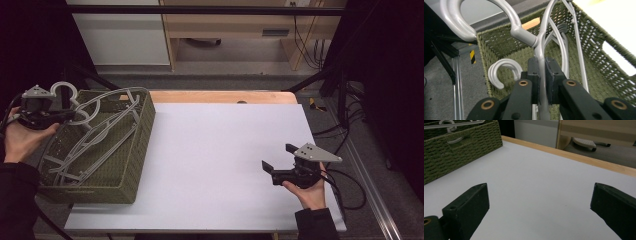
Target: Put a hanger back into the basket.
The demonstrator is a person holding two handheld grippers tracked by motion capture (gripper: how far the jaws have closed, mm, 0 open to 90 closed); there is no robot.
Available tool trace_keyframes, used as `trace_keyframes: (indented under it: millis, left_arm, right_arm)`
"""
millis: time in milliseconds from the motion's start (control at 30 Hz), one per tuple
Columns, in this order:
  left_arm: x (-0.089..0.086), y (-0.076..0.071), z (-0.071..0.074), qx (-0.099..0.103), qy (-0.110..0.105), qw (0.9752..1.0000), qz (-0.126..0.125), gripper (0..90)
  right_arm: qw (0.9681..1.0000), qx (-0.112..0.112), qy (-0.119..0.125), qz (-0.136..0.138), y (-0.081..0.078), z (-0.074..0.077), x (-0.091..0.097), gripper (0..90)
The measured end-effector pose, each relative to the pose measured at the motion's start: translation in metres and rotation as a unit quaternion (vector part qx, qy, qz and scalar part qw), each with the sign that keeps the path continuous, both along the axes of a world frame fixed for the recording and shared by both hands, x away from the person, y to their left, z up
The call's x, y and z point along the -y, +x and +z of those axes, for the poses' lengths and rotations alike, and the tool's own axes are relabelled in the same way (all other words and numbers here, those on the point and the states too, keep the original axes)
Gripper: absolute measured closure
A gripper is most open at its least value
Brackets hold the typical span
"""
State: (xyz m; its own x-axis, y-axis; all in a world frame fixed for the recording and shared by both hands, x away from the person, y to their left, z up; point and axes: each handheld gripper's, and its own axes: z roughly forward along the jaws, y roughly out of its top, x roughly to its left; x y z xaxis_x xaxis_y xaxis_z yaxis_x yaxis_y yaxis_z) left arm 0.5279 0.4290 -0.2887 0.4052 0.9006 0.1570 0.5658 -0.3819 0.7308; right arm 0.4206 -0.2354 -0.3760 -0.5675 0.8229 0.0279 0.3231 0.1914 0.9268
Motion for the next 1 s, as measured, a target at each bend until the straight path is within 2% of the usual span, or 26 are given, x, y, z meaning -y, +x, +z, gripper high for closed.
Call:
trace_keyframes:
  millis: [33,167,367,500,567,600,667,733,833,1000]
  left_arm:
    - [-0.001,0.001,-0.002,0.001,-0.005,1.0000,0.003,83.3]
    - [-0.008,0.006,-0.008,-0.014,0.007,0.9999,0.002,83.3]
    - [-0.013,0.013,-0.019,-0.022,0.010,0.9997,0.008,83.3]
    - [-0.008,0.016,-0.030,-0.031,0.001,0.9995,0.007,83.3]
    - [-0.006,0.018,-0.035,-0.032,0.004,0.9995,0.004,83.3]
    - [-0.005,0.019,-0.038,-0.031,-0.005,0.9995,0.005,83.3]
    - [-0.002,0.021,-0.044,-0.030,-0.013,0.9994,0.010,83.2]
    - [-0.002,0.022,-0.049,-0.034,-0.010,0.9993,0.014,83.1]
    - [-0.003,0.021,-0.057,-0.033,-0.018,0.9987,0.034,82.8]
    - [-0.002,0.022,-0.071,-0.039,0.013,0.9979,0.050,82.1]
  right_arm:
    - [1.0000,0.000,0.000,0.000,0.000,0.000,0.000,2.4]
    - [1.0000,0.000,0.001,-0.001,0.000,0.000,0.000,2.4]
    - [1.0000,-0.001,0.001,-0.002,0.000,0.000,0.000,2.4]
    - [1.0000,0.000,0.001,-0.001,0.000,0.001,0.001,2.4]
    - [1.0000,0.001,0.002,-0.001,-0.001,0.001,0.001,2.4]
    - [1.0000,0.001,0.002,-0.002,-0.001,0.001,0.001,2.4]
    - [1.0000,0.002,0.002,0.000,-0.001,0.002,0.001,2.4]
    - [1.0000,0.002,0.004,0.000,-0.002,0.002,0.002,2.4]
    - [1.0000,0.004,0.006,-0.001,-0.002,0.003,0.003,2.5]
    - [1.0000,0.004,0.008,-0.001,-0.003,0.003,0.003,2.5]
